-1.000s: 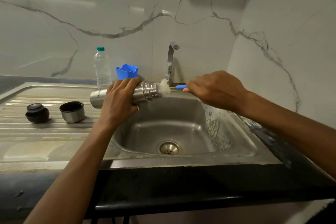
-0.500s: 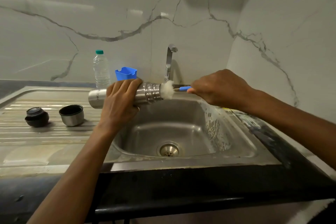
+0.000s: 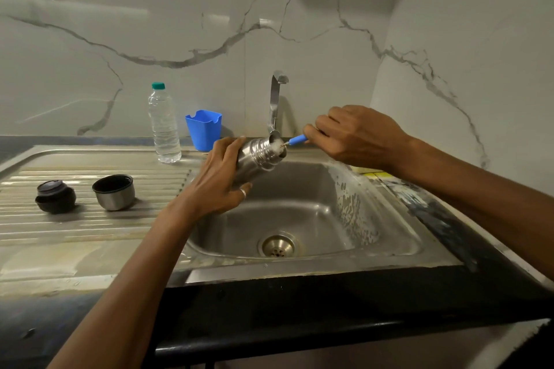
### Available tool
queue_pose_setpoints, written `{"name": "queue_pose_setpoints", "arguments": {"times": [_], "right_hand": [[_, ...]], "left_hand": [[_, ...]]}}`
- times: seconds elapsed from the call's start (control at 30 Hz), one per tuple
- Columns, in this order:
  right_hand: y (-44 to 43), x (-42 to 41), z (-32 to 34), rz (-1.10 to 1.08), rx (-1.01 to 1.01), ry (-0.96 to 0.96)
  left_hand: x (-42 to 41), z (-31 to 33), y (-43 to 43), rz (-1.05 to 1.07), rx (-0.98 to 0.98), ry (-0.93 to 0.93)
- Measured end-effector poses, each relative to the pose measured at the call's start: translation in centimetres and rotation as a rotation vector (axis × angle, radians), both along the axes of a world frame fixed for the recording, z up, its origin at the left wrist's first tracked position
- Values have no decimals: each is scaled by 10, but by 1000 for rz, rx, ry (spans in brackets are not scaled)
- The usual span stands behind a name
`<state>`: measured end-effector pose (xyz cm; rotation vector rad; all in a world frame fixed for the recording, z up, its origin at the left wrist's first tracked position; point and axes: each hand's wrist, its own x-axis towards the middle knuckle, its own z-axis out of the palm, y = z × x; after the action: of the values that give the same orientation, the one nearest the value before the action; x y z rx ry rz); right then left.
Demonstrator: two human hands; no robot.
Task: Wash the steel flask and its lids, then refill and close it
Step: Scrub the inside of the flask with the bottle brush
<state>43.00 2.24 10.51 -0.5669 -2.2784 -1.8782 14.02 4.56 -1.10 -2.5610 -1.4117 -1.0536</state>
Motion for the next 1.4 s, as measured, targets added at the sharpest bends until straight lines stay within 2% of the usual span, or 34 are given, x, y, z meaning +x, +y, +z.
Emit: {"name": "queue_pose_setpoints", "arguments": {"times": [0.17,0.27,0.37,0.47,0.5,0.53,0.57,0.63,0.7,0.73,0.8,0.87,0.9,0.97,1.03,1.07,1.1,1.13,1.2,1.23,1.3,1.4], "right_hand": [[-11,1,-5,-23,-2,-6],[-17,-7,-20,-66,-175,93],[-30,-31,-36,-113,-611,458],[-39,-43,-17,-195,-1283,944],[-39,-41,-9,-202,-1384,1026],[-38,-38,-2,-201,-1381,1014],[-36,-34,3,-199,-1224,877],[-28,-24,6,-140,-643,458],[-24,-18,5,-71,-261,210],[-21,-19,0,-71,-183,150],[-16,-26,-17,-67,-171,126],[-15,-36,-36,-100,-320,205],[-18,-42,-44,-117,-446,304],[-22,-47,-41,-151,-888,654],[-28,-45,-26,-186,-1510,1168],[-27,-41,-21,-199,-1643,1303],[-28,-37,-16,-191,-1652,1303],[-27,-32,-13,-175,-1475,1150],[-21,-22,-15,-124,-764,596],[-19,-19,-17,-71,-503,412],[-17,-19,-23,-58,-338,265],[-16,-29,-46,-88,-366,294]], "left_hand": [[-4,-1,8,86,26,52],[-3,0,6,96,144,23],[-3,8,1,120,281,-14],[-6,10,-2,194,349,12],[-9,10,-1,211,342,8],[-14,9,0,222,326,-4],[-19,9,0,225,307,-25],[-26,9,0,211,261,-90],[-25,9,-1,195,228,-140],[-22,10,-2,182,227,-138],[-15,11,-4,145,255,-97],[-11,10,-5,135,285,-52],[-12,9,-5,153,297,-35],[-14,7,-6,212,330,-3],[-17,7,-6,253,375,7],[-18,8,-6,268,389,-1],[-19,8,-6,279,392,-12],[-20,9,-5,281,393,-23],[-21,8,-5,254,373,-47],[-21,8,-4,229,354,-65],[-18,9,-3,188,332,-93],[-14,10,-5,169,391,-49]]}}
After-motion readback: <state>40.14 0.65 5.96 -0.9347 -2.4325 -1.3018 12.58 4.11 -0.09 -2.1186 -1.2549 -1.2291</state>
